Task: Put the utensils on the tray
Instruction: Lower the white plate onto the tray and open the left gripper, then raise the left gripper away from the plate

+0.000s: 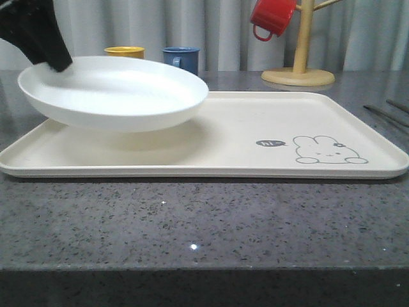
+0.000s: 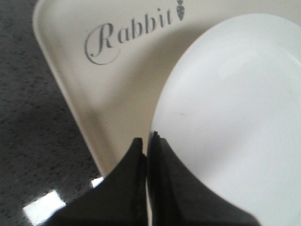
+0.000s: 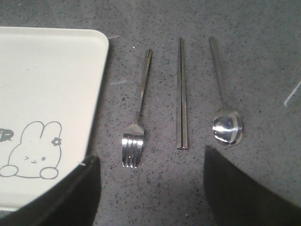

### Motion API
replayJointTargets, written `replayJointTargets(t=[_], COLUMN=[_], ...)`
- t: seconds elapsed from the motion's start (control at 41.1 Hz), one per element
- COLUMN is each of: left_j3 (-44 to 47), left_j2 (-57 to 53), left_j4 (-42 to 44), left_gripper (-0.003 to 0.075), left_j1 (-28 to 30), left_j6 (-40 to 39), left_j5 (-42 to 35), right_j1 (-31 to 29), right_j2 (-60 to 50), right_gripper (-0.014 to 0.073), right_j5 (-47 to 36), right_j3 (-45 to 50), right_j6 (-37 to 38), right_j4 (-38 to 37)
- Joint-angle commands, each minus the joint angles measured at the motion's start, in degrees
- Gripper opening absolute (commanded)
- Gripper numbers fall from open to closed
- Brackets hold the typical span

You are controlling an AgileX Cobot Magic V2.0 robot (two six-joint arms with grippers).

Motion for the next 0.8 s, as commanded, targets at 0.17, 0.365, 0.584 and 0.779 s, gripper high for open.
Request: replayJointTargets(t=[0.17, 0.365, 0.584, 0.779], left_j3=[-1.5, -1.5, -3.2, -3.5], left_j2=[2.0, 2.1, 0.7, -6.7], left_j4=[-0.5, -0.1, 4.3, 6.1], left_gripper=[-0.0013, 0.0233, 0.0403, 0.0401], left_j1=[-1.3, -1.3, -1.3, -3.5], left_j6=[-0.1, -0.1, -0.1, -0.1], left_j5=[-4.7, -5.1, -2.5, -4.2], right_j1=[0.0, 0.0, 0.0, 0.0], right_j2=[0.1, 0.1, 0.1, 0.1], right_gripper=[0.0497, 0.0497, 0.0497, 0.0497], right_j5=[-3.6, -3.6, -3.6, -3.6], right_j3=[-2.0, -2.0, -2.0, -2.0], right_j6=[-0.5, -0.5, -0.5, -0.5], right_j4=[-0.6, -0.6, -0.6, -0.6])
